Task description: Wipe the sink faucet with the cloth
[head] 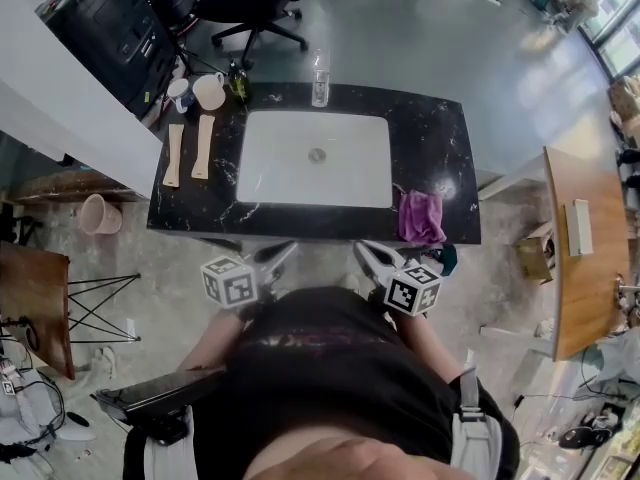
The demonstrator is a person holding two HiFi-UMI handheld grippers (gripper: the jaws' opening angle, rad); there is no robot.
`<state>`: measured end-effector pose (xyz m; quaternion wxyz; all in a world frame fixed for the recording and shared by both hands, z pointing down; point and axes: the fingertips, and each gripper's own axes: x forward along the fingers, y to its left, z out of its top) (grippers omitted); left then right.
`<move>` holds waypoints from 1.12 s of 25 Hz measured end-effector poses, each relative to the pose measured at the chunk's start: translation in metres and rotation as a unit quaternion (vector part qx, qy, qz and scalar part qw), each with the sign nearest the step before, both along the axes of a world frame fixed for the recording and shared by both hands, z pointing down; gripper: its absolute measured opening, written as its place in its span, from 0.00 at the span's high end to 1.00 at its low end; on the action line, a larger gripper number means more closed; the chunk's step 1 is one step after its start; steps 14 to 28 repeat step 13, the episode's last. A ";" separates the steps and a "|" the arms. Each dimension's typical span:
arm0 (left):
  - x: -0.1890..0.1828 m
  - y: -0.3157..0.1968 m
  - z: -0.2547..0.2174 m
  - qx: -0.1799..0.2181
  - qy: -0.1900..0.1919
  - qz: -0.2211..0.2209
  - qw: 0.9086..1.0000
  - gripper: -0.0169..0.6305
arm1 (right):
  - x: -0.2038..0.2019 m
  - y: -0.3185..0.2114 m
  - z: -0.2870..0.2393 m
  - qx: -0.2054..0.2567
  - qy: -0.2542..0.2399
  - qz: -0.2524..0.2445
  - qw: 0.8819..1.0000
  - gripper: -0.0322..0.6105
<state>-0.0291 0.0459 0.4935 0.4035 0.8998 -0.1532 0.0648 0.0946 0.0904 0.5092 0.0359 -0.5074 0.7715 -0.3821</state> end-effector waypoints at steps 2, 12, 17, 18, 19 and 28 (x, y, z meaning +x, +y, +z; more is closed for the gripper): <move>0.001 -0.001 0.000 -0.001 0.000 -0.001 1.000 0.99 | 0.001 -0.001 0.000 -0.001 0.000 0.000 1.000 0.93; -0.001 -0.005 0.003 -0.005 -0.002 -0.007 1.000 0.99 | 0.001 -0.006 0.003 -0.003 0.001 -0.004 1.000 0.93; -0.002 -0.005 0.004 -0.005 -0.002 -0.009 1.000 0.99 | 0.001 -0.006 0.003 -0.004 0.000 -0.003 1.000 0.93; -0.002 -0.005 0.004 -0.005 -0.002 -0.009 1.000 0.99 | 0.001 -0.006 0.003 -0.004 0.000 -0.003 1.000 0.93; -0.002 -0.005 0.004 -0.005 -0.002 -0.009 1.000 0.99 | 0.001 -0.006 0.003 -0.004 0.000 -0.003 1.000 0.93; -0.002 -0.005 0.004 -0.005 -0.002 -0.009 1.000 0.99 | 0.001 -0.006 0.003 -0.004 0.000 -0.003 1.000 0.93</move>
